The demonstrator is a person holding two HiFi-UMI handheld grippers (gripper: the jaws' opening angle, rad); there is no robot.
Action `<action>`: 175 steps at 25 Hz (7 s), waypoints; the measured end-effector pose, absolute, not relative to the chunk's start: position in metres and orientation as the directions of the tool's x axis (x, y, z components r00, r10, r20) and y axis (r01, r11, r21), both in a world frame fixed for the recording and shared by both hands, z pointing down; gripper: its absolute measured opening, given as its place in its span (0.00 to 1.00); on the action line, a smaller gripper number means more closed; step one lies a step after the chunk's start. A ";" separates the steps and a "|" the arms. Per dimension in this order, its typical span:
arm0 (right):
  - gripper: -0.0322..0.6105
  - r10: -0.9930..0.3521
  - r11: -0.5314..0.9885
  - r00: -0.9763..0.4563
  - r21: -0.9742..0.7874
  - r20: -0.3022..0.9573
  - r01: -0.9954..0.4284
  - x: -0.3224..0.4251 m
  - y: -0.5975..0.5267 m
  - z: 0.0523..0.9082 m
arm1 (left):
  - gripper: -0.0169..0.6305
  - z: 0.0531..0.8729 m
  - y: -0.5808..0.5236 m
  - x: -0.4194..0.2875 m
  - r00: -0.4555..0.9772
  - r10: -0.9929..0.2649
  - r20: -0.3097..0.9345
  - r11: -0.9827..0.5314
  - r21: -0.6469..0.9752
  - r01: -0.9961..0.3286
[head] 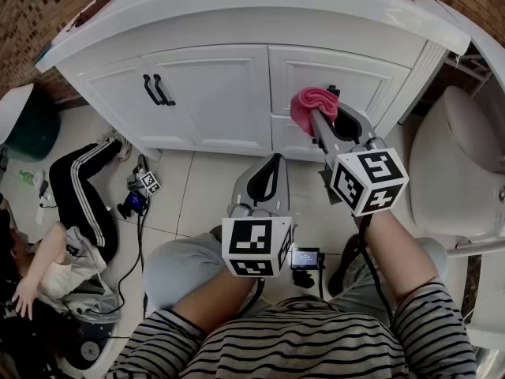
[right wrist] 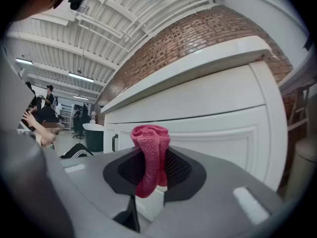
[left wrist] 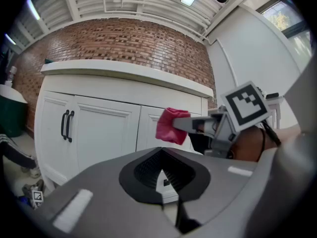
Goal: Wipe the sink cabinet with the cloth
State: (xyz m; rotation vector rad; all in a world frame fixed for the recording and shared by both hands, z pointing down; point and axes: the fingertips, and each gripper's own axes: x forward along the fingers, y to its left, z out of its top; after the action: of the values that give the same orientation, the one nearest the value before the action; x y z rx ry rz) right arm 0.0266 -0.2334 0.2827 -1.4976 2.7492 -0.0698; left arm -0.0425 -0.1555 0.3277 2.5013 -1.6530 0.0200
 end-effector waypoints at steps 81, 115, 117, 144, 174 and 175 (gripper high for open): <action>0.20 -0.890 0.398 -0.383 0.013 0.249 -0.917 0.060 -0.313 0.399 | 0.03 0.351 -0.169 -0.052 0.407 -0.901 0.149 -0.380 0.182 -0.907; 0.20 -0.914 0.318 -0.259 0.154 0.313 -0.936 0.097 -0.303 0.471 | 0.03 0.352 -0.169 -0.050 0.407 -0.903 0.139 -0.381 0.181 -0.907; 0.20 -0.929 0.251 -0.194 0.153 0.315 -0.956 0.130 -0.299 0.472 | 0.03 0.353 -0.168 -0.048 0.408 -0.902 0.143 -0.383 0.175 -0.907; 0.19 -0.910 0.270 -0.219 0.102 0.352 -0.957 0.087 -0.299 0.512 | 0.03 0.363 -0.173 -0.053 0.411 -0.894 0.175 -0.373 0.215 -0.903; 0.19 -0.794 0.520 -0.388 0.193 0.469 -0.832 -0.012 -0.316 0.626 | 0.03 0.381 -0.177 -0.061 0.402 -0.887 0.226 -0.348 0.244 -0.905; 0.19 -0.803 0.490 -0.356 0.188 0.478 -0.851 0.007 -0.317 0.631 | 0.03 0.383 -0.178 -0.060 0.404 -0.886 0.229 -0.349 0.246 -0.904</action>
State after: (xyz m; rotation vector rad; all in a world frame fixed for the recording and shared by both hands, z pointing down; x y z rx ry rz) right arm 0.0071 -0.3166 0.6310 -1.9143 3.1297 -0.1766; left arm -0.0600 -0.1778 0.3830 2.3343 -1.5509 0.0787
